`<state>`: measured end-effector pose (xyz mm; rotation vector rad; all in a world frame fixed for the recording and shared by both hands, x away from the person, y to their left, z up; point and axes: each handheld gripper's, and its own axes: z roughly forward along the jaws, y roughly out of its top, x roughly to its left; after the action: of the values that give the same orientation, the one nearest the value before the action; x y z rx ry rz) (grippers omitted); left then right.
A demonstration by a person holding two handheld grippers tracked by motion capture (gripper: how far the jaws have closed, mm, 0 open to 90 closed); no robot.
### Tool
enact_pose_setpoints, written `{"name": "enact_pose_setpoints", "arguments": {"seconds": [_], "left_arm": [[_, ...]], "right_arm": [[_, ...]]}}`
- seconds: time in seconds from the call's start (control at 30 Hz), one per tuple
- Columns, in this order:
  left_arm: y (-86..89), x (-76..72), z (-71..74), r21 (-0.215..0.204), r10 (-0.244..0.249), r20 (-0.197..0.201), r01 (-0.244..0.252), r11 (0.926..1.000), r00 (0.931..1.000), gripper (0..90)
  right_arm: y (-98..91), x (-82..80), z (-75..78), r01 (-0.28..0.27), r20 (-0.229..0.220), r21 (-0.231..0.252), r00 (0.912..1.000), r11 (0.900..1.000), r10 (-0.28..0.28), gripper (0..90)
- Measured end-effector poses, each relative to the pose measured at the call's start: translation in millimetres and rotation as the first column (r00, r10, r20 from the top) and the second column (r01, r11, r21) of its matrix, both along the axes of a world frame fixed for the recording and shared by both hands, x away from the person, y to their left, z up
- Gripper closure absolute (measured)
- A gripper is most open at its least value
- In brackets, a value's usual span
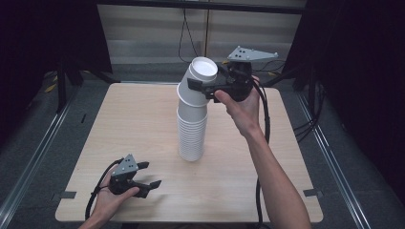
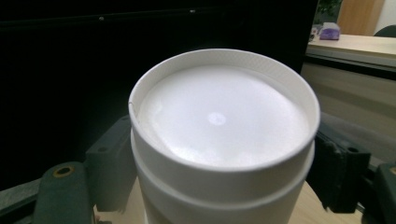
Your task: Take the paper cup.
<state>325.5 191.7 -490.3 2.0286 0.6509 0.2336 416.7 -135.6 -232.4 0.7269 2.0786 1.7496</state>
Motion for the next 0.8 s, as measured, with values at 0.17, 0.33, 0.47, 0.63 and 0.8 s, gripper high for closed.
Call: {"name": "enact_pose_setpoints", "arguments": {"seconds": [0.17, 0.33, 0.47, 0.63, 0.8], "left_arm": [[-0.4, -0.4, 0.2, 0.003, 0.001, 0.004, -0.001, 1.0000, 1.0000, 17.1], [-0.1, -0.1, 0.2, 0.003, 0.001, 0.004, -0.001, 1.0000, 1.0000, 17.1], [-0.3, -0.3, 0.3, 0.002, 0.001, 0.008, -0.001, 1.0000, 1.0000, 17.1], [-0.1, 0.0, 0.1, 0.004, 0.002, 0.006, -0.002, 1.0000, 1.0000, 17.1], [-0.4, 0.1, -0.2, 0.005, 0.001, 0.006, -0.001, 1.0000, 1.0000, 17.1]], "right_arm": [[-4.1, -1.6, 1.8, -0.008, 0.009, 0.050, 0.9999, 0.9987, 0.007, 21.4], [-8.2, -3.7, 4.0, -0.014, 0.017, 0.086, 0.9998, 0.9962, 0.012, 21.4], [-12.0, -6.3, 5.5, -0.018, 0.025, 0.102, 0.9996, 0.9946, 0.015, 21.4], [-19.9, -10.6, 9.6, -0.006, 0.039, 0.108, 0.9992, 0.9941, 0.002, 21.4], [-29.6, -15.9, 11.6, 0.000, 0.046, 0.110, 0.9989, 0.9939, -0.005, 21.5]]}}
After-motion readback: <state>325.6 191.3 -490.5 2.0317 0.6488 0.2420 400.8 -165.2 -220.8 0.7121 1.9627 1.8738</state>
